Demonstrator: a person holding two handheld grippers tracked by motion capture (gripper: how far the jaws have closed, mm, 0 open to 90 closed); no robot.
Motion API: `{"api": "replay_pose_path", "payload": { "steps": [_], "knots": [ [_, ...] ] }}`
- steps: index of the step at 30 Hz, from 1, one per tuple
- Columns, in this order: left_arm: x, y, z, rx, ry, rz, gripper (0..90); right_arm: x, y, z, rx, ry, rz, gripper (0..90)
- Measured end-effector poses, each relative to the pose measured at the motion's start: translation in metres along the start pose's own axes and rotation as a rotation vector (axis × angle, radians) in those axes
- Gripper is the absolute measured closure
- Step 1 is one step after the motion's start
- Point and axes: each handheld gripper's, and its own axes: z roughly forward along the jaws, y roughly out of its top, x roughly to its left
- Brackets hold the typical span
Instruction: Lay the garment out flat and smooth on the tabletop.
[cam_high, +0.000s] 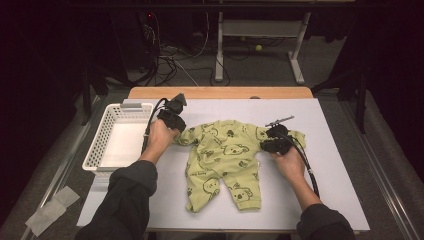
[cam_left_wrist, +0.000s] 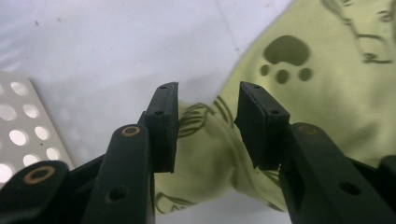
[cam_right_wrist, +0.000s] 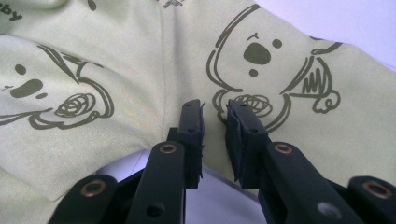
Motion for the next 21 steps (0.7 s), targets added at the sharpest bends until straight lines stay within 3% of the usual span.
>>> {"api": "replay_pose_path", "payload": {
  "steps": [4, 7, 12, 17, 21],
  "knots": [
    [0.001, 0.003, 0.006, 0.026, 0.007, 0.002, 55.7, 0.000, 0.000, 0.000, -0.001, -0.001, -0.002, 76.9],
    [0.000, 0.004, 0.004, 0.030, 0.018, 0.028, 64.4, -0.001, -0.001, 0.000, -0.003, 0.004, 0.001, 76.9],
    [-0.001, -0.002, -0.010, 0.005, -0.001, 0.061, 80.4, -0.001, 0.000, 0.000, 0.000, 0.003, -0.004, 77.0],
    [0.001, -0.011, -0.026, -0.051, -0.025, 0.069, 82.6, 0.000, 0.000, 0.000, -0.001, -0.004, -0.001, 77.0],
    [0.000, -0.019, -0.036, -0.066, -0.053, 0.086, 84.0, 0.001, 0.000, 0.000, 0.002, -0.009, 0.002, 77.0]
  ]
}}
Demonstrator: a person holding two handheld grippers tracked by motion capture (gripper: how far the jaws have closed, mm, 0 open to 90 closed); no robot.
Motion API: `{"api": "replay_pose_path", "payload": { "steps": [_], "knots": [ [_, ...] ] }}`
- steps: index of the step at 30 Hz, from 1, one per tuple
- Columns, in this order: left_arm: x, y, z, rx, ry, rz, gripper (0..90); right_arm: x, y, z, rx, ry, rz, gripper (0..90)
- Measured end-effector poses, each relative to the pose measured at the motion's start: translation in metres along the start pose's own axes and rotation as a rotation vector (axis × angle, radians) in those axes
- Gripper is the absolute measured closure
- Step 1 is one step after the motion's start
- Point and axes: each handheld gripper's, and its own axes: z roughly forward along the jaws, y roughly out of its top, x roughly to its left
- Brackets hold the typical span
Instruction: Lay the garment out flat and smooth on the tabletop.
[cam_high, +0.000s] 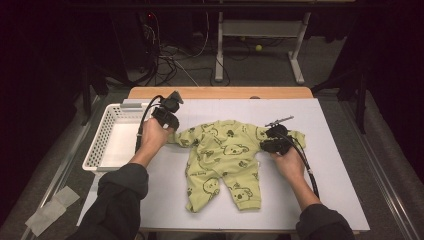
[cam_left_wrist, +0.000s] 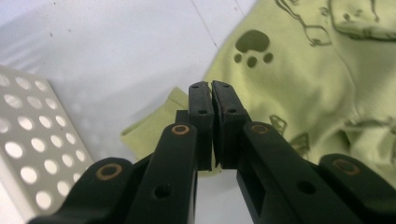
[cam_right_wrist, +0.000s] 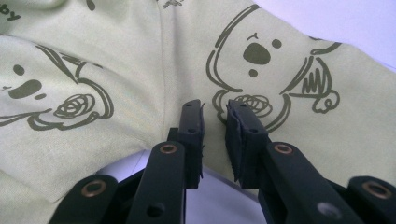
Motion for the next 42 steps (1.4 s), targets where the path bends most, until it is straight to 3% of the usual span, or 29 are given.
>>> {"api": "replay_pose_path", "payload": {
  "steps": [7, 14, 28, 31, 36, 42],
  "knots": [
    [0.001, -0.022, -0.013, -0.045, -0.050, 0.004, 84.9, 0.001, 0.000, 0.000, 0.001, -0.006, -0.003, 77.0],
    [0.002, -0.045, -0.021, -0.078, -0.070, 0.021, 84.9, 0.002, 0.001, 0.000, 0.002, -0.015, 0.000, 77.0],
    [-0.001, -0.078, -0.020, -0.048, -0.089, 0.032, 84.0, 0.004, 0.003, 0.000, 0.015, -0.025, 0.002, 77.0],
    [-0.002, -0.084, -0.022, -0.059, -0.105, 0.027, 79.6, 0.004, 0.003, 0.000, 0.016, -0.025, 0.003, 77.0],
    [-0.006, -0.077, -0.024, -0.098, -0.125, 0.030, 74.4, 0.001, 0.002, 0.000, 0.003, -0.008, 0.029, 77.5],
    [-0.021, -0.046, -0.011, -0.104, -0.127, 0.048, 68.0, 0.002, 0.008, 0.002, 0.000, 0.023, 0.032, 77.9]
  ]
}}
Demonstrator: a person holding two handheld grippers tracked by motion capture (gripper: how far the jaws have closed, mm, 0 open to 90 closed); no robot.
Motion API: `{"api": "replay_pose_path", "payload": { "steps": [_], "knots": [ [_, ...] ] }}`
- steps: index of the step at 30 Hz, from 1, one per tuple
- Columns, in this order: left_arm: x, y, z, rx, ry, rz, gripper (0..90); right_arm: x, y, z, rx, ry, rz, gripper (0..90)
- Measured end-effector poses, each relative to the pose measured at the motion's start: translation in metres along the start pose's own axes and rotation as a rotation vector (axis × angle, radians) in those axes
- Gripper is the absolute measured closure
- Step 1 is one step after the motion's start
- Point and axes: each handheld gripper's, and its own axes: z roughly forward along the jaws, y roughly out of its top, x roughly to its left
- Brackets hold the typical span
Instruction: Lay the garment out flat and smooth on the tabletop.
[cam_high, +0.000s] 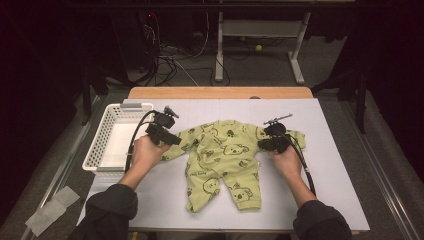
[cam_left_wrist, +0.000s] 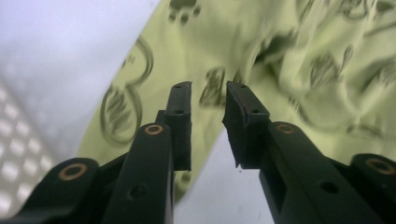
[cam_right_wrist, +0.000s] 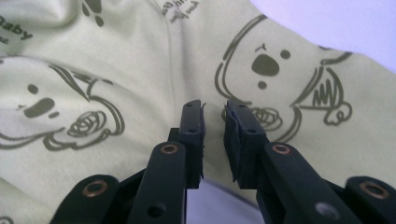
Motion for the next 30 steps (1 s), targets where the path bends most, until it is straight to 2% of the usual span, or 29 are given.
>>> {"api": "replay_pose_path", "payload": {
  "steps": [3, 7, 9, 12, 15, 19, 20, 23, 25, 27, 30],
  "knots": [
    [-0.001, 0.016, 0.007, -0.021, -0.001, 0.004, 66.3, 0.002, 0.005, 0.001, -0.002, 0.005, -0.001, 77.8],
    [0.005, 0.038, 0.028, -0.020, -0.032, -0.027, 61.6, 0.008, 0.013, 0.005, -0.004, 0.017, -0.017, 75.5],
    [0.007, 0.046, 0.036, -0.027, -0.037, -0.042, 59.0, 0.010, 0.017, 0.010, 0.015, 0.025, -0.023, 72.4],
    [0.008, 0.049, 0.045, -0.028, -0.048, -0.045, 54.3, 0.015, 0.021, 0.012, -0.005, 0.038, -0.019, 71.1],
    [0.006, 0.052, 0.056, -0.001, -0.028, -0.021, 50.5, 0.019, 0.026, 0.014, -0.015, 0.056, -0.026, 68.9],
    [0.003, 0.054, 0.067, 0.011, -0.034, -0.021, 47.9, 0.025, 0.031, 0.019, 0.008, 0.061, -0.040, 64.4],
    [0.001, 0.054, 0.071, 0.027, -0.024, -0.005, 47.4, 0.026, 0.031, 0.020, 0.010, 0.060, -0.043, 63.5],
    [-0.002, 0.055, 0.074, 0.034, -0.012, 0.011, 46.7, 0.027, 0.033, 0.022, 0.036, 0.062, -0.044, 57.8],
    [-0.001, 0.055, 0.076, 0.037, -0.011, 0.016, 46.7, 0.028, 0.034, 0.023, 0.043, 0.053, -0.054, 56.8],
    [-0.002, 0.054, 0.079, 0.061, -0.010, 0.014, 46.8, 0.031, 0.035, 0.024, 0.048, 0.033, -0.074, 56.3],
    [-0.008, 0.052, 0.081, 0.058, 0.038, 0.051, 48.7, 0.037, 0.036, 0.026, 0.056, 0.003, -0.110, 57.8]
  ]
}}
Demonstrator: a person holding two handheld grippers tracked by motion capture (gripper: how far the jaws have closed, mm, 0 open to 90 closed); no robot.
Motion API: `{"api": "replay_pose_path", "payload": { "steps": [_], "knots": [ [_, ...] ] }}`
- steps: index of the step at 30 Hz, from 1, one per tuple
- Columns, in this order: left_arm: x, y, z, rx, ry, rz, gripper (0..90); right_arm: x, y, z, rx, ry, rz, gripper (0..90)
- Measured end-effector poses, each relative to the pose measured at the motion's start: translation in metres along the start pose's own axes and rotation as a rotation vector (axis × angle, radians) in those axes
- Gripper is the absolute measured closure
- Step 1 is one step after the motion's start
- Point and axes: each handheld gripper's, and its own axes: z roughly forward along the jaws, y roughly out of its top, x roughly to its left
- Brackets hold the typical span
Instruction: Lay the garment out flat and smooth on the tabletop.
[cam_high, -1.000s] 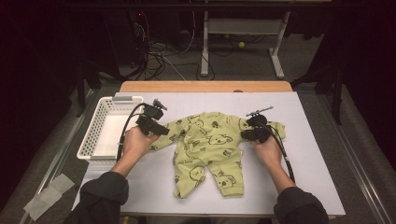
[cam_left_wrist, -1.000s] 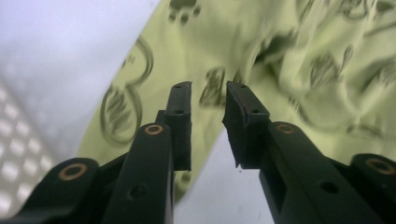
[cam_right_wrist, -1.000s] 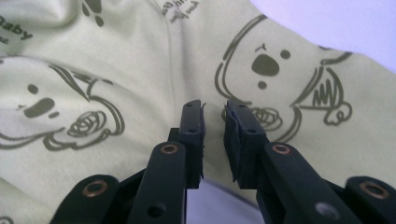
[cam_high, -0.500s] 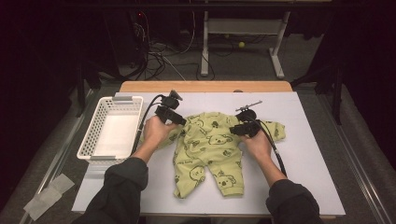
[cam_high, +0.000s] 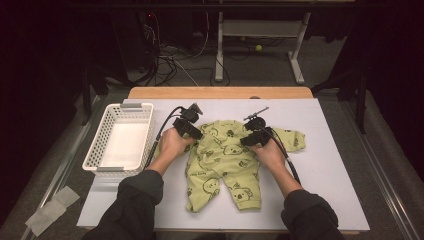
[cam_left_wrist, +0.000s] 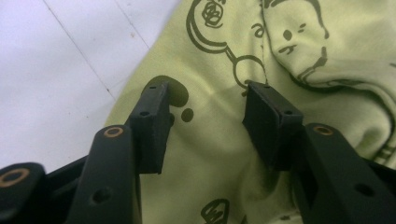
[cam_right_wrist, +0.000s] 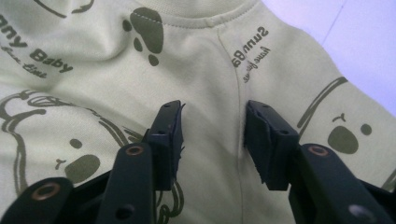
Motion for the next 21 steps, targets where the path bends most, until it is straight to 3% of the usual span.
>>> {"api": "replay_pose_path", "payload": {
  "steps": [3, 6, 9, 13, 21],
  "knots": [
    [-0.005, 0.000, 0.000, 0.001, 0.007, 0.019, 59.8, 0.004, 0.002, 0.001, 0.005, -0.017, -0.030, 66.4],
    [-0.009, 0.001, 0.000, 0.005, 0.024, 0.082, 77.9, 0.004, 0.003, 0.001, 0.005, -0.043, -0.057, 83.8],
    [-0.004, 0.001, -0.001, 0.003, -0.008, 0.036, 84.0, 0.005, 0.005, 0.000, 0.019, -0.052, -0.066, 86.6],
    [0.001, 0.003, -0.001, -0.018, 0.013, 0.021, 84.8, 0.007, 0.007, 0.001, 0.013, -0.077, -0.089, 87.4],
    [0.023, 0.005, 0.001, -0.086, 0.030, -0.063, 84.7, 0.002, 0.027, 0.013, -0.005, -0.091, -0.050, 87.6]
  ]
}}
